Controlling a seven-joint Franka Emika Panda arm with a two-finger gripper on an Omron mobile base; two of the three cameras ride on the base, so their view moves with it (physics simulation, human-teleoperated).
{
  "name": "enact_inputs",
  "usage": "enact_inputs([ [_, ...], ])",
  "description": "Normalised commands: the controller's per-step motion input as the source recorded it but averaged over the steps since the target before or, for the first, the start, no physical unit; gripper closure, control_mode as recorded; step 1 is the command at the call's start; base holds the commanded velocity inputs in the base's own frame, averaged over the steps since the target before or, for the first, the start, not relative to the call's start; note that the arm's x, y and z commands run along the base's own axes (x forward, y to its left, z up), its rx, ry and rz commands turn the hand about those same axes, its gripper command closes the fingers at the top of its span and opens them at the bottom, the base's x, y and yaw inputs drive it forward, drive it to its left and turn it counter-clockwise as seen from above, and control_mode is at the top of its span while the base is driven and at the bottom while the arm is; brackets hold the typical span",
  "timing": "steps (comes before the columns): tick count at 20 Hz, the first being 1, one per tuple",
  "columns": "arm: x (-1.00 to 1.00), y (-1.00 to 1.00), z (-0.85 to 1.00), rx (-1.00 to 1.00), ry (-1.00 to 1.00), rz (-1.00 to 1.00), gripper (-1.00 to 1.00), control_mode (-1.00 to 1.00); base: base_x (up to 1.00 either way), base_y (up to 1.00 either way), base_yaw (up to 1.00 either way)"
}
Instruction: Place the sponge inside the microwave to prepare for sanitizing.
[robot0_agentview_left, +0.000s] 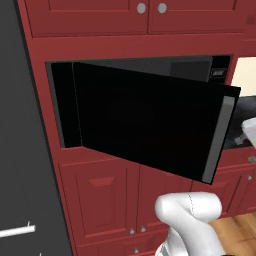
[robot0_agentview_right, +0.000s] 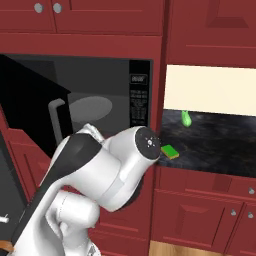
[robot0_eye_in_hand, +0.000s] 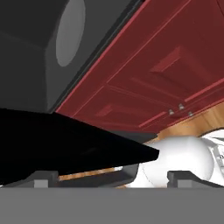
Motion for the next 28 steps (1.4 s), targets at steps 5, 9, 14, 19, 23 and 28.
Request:
enact_inputs([
  [5, 0.52, 0.00, -0.03, 0.21, 0.00, 0.00, -1.00, -1.00, 0.00, 0.00, 0.00],
  [9, 0.36, 0.00, -0.06, 0.25, 0.00, 0.01, -1.00, -1.00, 0.00, 0.00, 0.00],
  [14, 0.49, 0.02, -0.05, 0.22, 0.00, 0.04, -1.00, -1.00, 0.00, 0.00, 0.00],
  [19, 0.51, 0.07, -0.08, 0.14, 0.00, 0.03, -1.00, -1.00, 0.00, 0.00, 0.00],
  [23, 0.26, 0.13, -0.17, 0.08, 0.00, 0.10, -1.00, -1.00, 0.00, 0.00, 0.00],
  [28, 0.11, 0.21, -0.17, 0.04, 0.00, 0.09, -1.00, -1.00, 0.00, 0.00, 0.00],
])
